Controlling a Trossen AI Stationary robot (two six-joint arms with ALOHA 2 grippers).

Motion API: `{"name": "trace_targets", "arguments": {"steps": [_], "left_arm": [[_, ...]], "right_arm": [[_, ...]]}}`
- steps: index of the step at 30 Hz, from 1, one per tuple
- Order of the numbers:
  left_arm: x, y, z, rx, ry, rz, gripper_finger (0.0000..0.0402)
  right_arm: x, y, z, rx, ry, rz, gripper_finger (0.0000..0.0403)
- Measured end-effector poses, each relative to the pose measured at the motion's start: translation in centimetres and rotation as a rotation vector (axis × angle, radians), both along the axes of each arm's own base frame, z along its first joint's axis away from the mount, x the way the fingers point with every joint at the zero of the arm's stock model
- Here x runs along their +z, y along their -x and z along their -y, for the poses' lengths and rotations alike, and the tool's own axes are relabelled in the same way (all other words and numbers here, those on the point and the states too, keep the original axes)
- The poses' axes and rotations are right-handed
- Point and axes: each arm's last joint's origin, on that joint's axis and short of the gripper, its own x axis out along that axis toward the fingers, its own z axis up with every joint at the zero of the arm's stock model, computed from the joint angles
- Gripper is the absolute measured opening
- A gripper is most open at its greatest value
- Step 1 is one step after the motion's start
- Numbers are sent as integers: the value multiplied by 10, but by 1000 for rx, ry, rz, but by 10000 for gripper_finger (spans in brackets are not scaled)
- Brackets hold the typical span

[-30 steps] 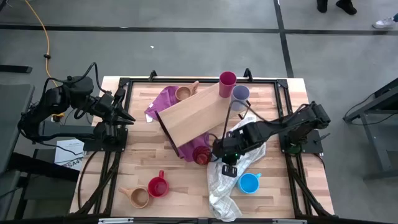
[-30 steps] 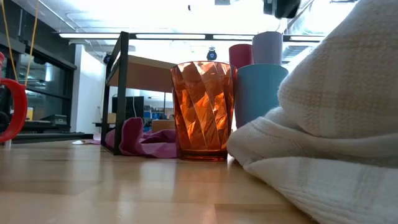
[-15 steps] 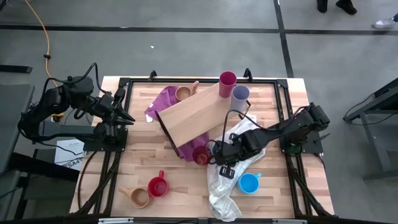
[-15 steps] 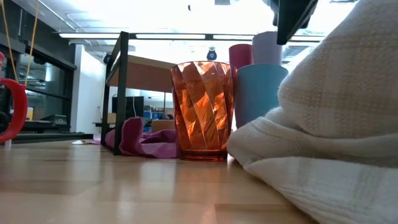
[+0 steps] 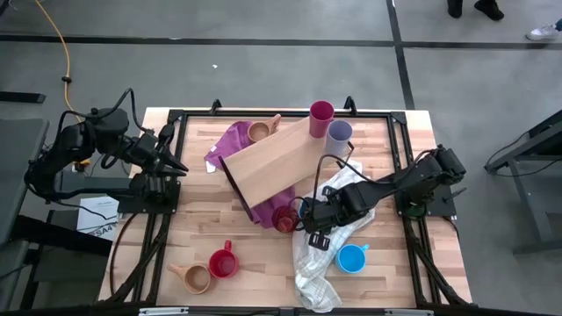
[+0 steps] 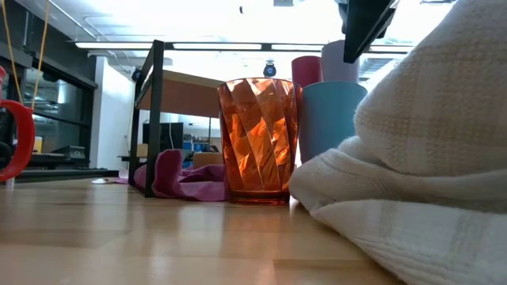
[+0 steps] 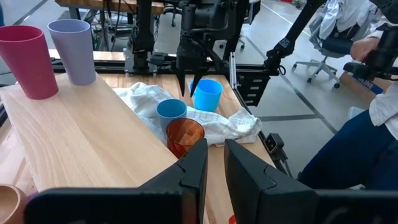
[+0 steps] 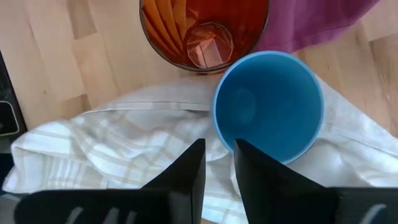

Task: Stack small to large cups/mugs on shelf
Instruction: Put the blue cup on the shelf

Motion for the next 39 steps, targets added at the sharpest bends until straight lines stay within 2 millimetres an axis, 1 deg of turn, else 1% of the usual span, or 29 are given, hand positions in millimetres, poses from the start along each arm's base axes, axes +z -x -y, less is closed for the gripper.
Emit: {"name": "trace_targets", "arguments": {"steps": [4,8,15,19,29,35,39], "left_arm": [[0,0,0,0,-1,0,44],[0,0,0,-2,-4,0,44],[0,0,0,-5,-14,2,44],[0,0,0,-6,-14,3,44],[0,0,0,-5,-14,2,44],[0,0,0,-6,-14,2,44],[0,0,0,-6,-14,2,44]], "right_arm": [[-2,-2,2,16,7,-1,80],[-8,-5,6,16,-18,6,80],[-14,-11,10,30,-30,-4,80],[-23,-16,9,45,-38,-23,80],[-34,-22,7,45,-32,-44,80],[-34,-23,11,18,-1,-37,79],[-34,-24,13,12,2,-37,64]]}}
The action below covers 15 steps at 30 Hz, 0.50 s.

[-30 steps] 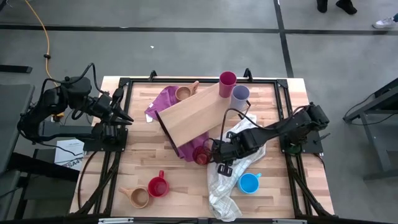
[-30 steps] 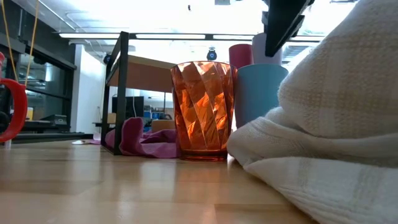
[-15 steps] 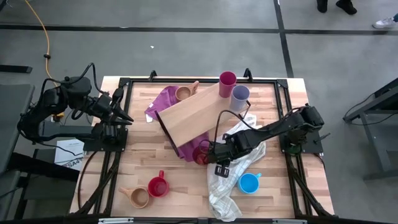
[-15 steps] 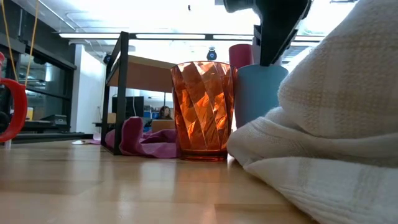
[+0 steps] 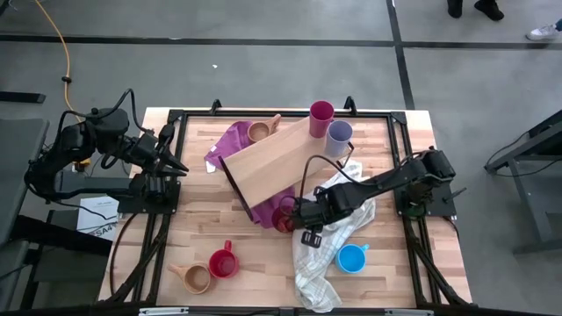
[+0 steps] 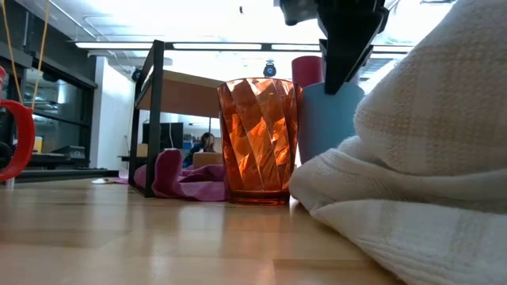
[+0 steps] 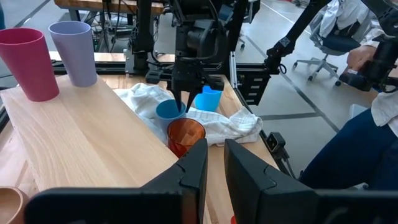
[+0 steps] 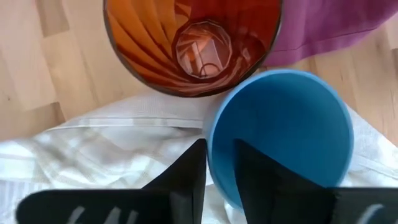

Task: Stack small to large cups/mugs on shelf
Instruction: Put the blue cup on the shelf

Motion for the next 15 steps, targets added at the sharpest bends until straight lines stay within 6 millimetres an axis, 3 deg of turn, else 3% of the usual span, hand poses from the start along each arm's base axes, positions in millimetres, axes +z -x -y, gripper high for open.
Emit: {"name": "trace_targets", "arguments": {"steps": [10,15], "left_arm": [[0,0,0,0,1,-3,44],[0,0,0,-2,-3,-3,44]], "right_arm": [[0,0,1,2,-1,-2,9],[0,0,1,-4,-7,-3,3]]}}
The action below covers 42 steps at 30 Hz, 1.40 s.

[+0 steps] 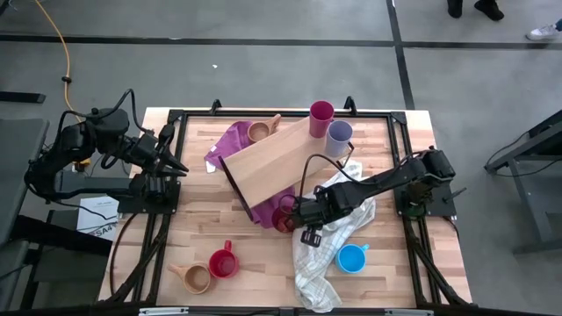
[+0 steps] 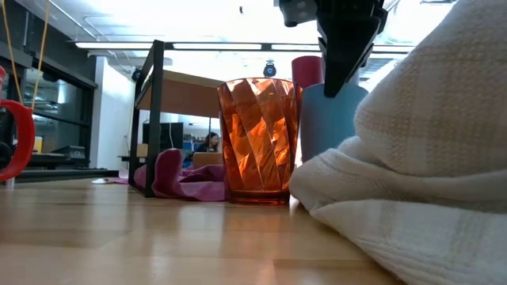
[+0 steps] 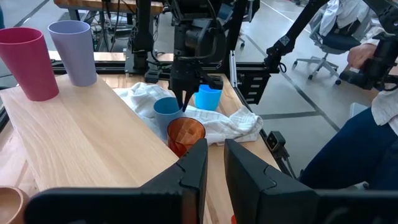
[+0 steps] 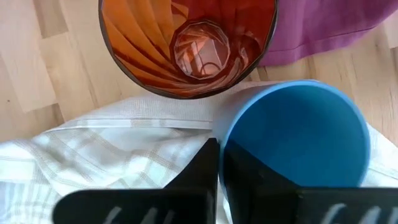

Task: Stack small to large cups/mugs on shelf
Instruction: Put the blue cup on the shelf

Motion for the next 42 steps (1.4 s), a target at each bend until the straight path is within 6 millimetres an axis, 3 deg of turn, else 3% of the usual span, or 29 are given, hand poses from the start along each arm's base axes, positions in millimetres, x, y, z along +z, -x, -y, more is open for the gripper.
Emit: {"name": "trace_targets", "arguments": {"steps": [11,25,35,42], "left_arm": [[0,0,0,-1,-1,-3,44],[0,0,0,-1,-2,-3,44],[0,0,0,-2,-4,-2,44],[0,0,0,-2,-4,-2,44]], "right_arm": [[15,1,1,-15,15,-1,1],[69,5,3,-16,59,9,0],[119,12,7,-34,82,86,0],[138,19,14,-92,130,103,0]]}}
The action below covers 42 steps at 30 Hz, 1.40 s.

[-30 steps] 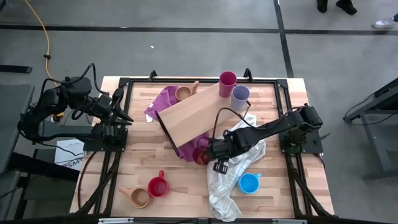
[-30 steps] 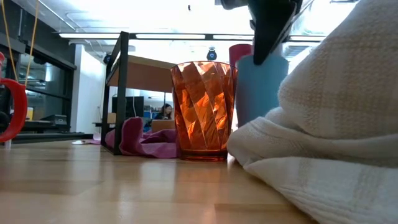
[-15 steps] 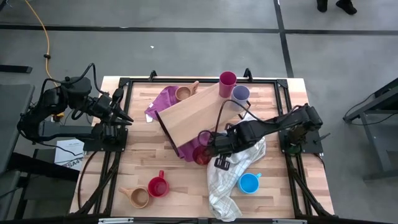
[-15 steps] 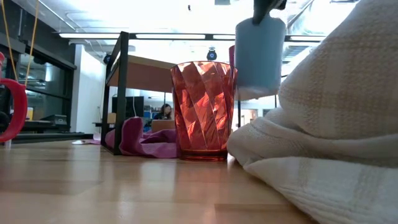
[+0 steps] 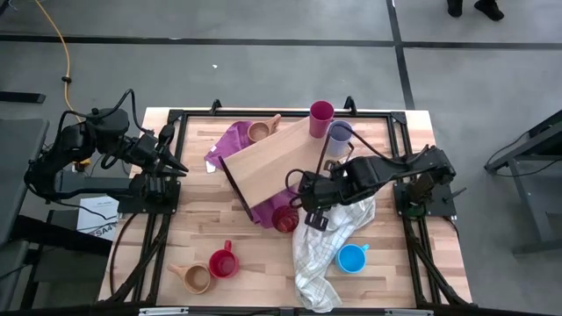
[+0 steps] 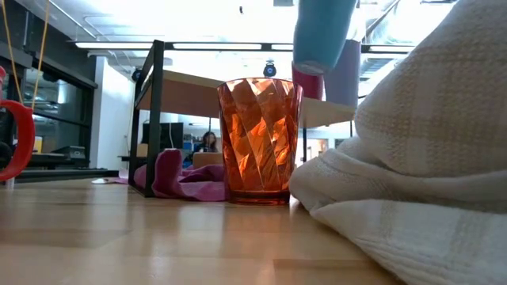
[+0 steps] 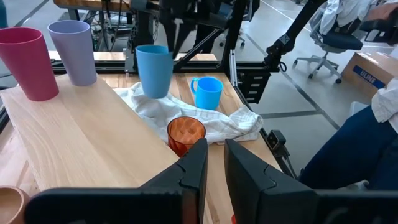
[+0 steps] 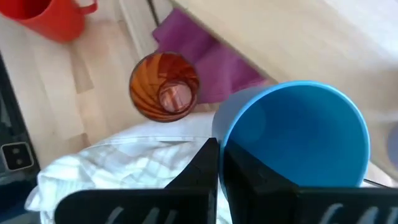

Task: Stack small to large cups/mugs on shelf
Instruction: Put the blue cup on the shelf

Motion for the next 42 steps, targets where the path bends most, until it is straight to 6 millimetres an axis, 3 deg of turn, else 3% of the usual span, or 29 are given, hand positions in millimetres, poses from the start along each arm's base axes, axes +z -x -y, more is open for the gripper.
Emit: {"name": "trace_targets", "arguments": {"steps": [9,24,42], "left_arm": [[0,0,0,0,0,0,44],[0,0,0,-1,-3,1,44],[-1,0,0,-4,-9,-5,44]], "right_arm": [[3,-4,24,-51,36,-2,0],[1,-9,87,-106,11,-61,0],[1,-7,104,-97,3,-91,0]]}}
